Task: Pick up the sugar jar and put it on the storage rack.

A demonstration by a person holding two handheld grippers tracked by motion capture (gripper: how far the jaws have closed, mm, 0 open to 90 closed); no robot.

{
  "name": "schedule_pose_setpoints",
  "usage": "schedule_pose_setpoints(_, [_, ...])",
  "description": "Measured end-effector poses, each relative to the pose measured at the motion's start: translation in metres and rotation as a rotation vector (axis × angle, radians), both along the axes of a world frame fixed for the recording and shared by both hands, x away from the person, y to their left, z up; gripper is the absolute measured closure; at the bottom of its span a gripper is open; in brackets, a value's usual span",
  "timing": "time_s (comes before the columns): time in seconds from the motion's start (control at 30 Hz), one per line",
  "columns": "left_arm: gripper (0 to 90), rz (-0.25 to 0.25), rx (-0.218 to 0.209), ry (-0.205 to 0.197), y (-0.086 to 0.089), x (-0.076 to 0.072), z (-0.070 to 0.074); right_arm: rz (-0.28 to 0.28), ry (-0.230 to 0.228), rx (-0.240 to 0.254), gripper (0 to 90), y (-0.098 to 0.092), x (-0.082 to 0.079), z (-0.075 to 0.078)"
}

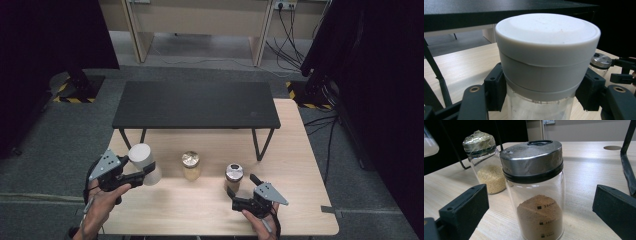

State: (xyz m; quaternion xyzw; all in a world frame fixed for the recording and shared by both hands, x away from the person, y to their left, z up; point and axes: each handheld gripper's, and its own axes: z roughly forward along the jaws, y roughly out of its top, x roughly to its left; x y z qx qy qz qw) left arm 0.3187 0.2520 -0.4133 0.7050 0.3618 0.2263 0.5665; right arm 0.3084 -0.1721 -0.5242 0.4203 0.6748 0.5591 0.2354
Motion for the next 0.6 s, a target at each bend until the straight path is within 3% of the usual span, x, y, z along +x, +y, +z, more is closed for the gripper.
schedule_pose_setpoints(0.6, [35.2,-0.029,0.025,0.019,-0.004,0.015,0.038,0.001,-0.004,-0.002,0.7,0.000,0.000,0.000])
